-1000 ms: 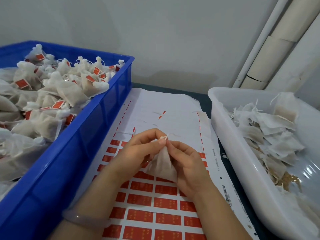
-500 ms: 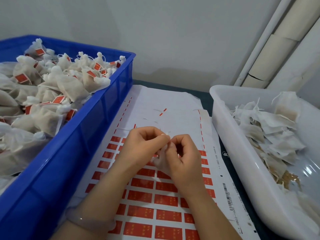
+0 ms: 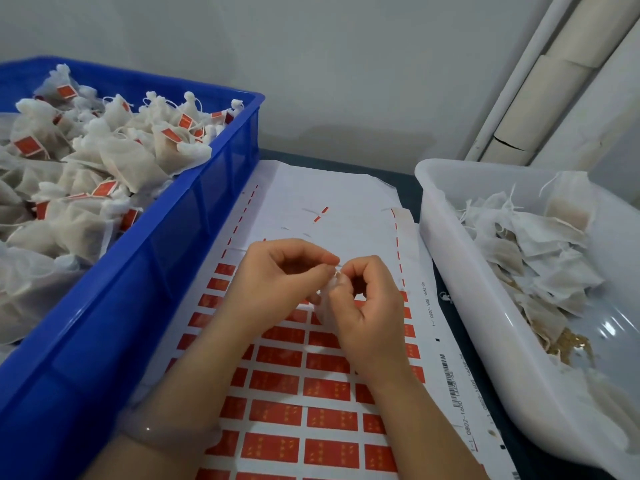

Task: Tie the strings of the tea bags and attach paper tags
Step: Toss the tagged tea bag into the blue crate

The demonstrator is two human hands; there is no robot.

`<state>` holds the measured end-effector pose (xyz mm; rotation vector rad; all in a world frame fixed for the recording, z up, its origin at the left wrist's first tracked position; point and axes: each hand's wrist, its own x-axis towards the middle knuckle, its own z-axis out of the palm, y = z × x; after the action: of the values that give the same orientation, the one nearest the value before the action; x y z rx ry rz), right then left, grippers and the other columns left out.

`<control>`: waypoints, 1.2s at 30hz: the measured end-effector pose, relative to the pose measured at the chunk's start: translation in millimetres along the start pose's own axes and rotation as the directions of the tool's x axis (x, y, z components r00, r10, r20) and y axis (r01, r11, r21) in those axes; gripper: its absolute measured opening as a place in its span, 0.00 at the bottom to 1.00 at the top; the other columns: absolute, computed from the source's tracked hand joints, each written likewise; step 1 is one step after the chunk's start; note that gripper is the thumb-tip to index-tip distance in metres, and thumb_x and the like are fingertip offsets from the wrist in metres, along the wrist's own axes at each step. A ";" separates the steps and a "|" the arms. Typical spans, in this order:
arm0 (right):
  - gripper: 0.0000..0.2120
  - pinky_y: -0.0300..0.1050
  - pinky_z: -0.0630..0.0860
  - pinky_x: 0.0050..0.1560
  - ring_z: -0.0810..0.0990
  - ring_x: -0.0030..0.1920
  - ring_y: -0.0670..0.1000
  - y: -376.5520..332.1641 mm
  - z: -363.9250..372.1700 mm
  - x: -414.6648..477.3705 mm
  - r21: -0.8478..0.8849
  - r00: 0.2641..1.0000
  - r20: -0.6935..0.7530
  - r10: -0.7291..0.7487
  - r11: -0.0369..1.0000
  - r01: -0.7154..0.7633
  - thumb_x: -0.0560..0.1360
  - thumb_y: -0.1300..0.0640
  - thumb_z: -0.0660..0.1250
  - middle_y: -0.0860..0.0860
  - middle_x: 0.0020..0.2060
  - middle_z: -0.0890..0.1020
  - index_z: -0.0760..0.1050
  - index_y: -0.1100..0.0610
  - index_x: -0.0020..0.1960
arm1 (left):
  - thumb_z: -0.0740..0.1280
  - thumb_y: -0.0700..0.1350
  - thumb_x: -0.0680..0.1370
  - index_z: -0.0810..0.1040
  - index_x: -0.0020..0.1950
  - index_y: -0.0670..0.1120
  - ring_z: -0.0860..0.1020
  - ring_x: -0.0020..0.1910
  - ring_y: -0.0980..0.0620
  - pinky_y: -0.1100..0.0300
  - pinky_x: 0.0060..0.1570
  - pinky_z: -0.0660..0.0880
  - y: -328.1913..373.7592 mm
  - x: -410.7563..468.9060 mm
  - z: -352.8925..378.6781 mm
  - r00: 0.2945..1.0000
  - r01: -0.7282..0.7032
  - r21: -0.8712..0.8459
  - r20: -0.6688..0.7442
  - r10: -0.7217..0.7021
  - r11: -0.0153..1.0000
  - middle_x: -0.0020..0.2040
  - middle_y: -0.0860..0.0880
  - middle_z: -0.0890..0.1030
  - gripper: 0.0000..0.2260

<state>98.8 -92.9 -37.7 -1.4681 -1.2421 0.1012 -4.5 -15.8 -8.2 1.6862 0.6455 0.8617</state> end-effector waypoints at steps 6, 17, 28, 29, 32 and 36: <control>0.04 0.30 0.69 0.36 0.71 0.36 0.44 -1.3 -1.6 2.0 0.002 0.999 -0.034 -0.031 1.000 0.031 0.72 0.51 0.56 0.45 0.35 0.72 0.66 0.49 0.40 | 0.69 0.41 0.72 0.82 0.44 0.53 0.82 0.38 0.57 0.66 0.38 0.79 0.5 -0.3 -3.2 0.994 -0.104 0.198 0.067 0.092 0.975 0.38 0.58 0.83 0.07; 0.05 0.30 0.70 0.35 0.71 0.36 0.43 -0.9 4.7 2.6 -0.083 1.000 -0.003 -0.028 0.996 0.028 0.75 0.50 0.59 0.42 0.38 0.70 0.66 0.51 0.43 | 0.59 0.38 0.77 0.78 0.38 0.38 0.75 0.36 0.49 0.61 0.36 0.75 5.9 -0.2 -1.1 0.895 0.405 -0.312 0.330 -0.301 0.859 0.36 0.43 0.77 0.11; 0.04 0.30 0.74 0.43 0.78 0.42 0.44 -1.8 -3.4 4.0 -0.027 0.982 -0.109 -0.155 0.988 0.153 0.72 0.62 0.69 0.49 0.40 0.81 0.80 0.60 0.46 | 0.64 0.41 0.75 0.80 0.42 0.37 0.78 0.37 0.51 0.64 0.34 0.76 3.5 2.5 -2.5 0.910 0.403 -0.384 0.265 -0.319 0.830 0.37 0.43 0.79 0.08; 0.03 0.29 0.74 0.43 0.78 0.41 0.43 -1.7 -4.2 4.3 -0.036 0.979 -0.130 -0.155 0.988 0.152 0.72 0.63 0.69 0.48 0.40 0.80 0.80 0.60 0.45 | 0.65 0.42 0.73 0.80 0.42 0.38 0.78 0.36 0.52 0.65 0.33 0.76 4.6 2.5 -2.3 0.912 0.401 -0.391 0.258 -0.320 0.828 0.37 0.44 0.79 0.08; 0.03 0.27 0.71 0.41 0.77 0.40 0.42 -2.6 -8.3 4.9 -0.004 0.981 -0.179 -0.077 0.997 0.078 0.73 0.61 0.66 0.45 0.37 0.79 0.78 0.58 0.42 | 0.68 0.46 0.67 0.82 0.43 0.41 0.80 0.34 0.54 0.66 0.32 0.76 6.8 2.4 -4.5 0.925 0.376 -0.353 0.189 -0.328 0.857 0.36 0.46 0.82 0.10; 0.03 0.28 0.72 0.41 0.77 0.41 0.41 -8.0 -7.8 3.8 0.070 0.990 -0.135 0.035 0.997 -0.026 0.75 0.57 0.63 0.40 0.38 0.77 0.74 0.53 0.43 | 0.68 0.51 0.64 0.84 0.40 0.50 0.81 0.34 0.51 0.66 0.34 0.76 7.1 1.3 -6.6 0.955 0.292 -0.195 0.105 -0.276 0.936 0.37 0.48 0.83 0.10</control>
<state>100.6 -97.1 -26.9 -1.4115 -1.0955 0.0620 -9.1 -13.0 -0.1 1.3879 0.7012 0.6310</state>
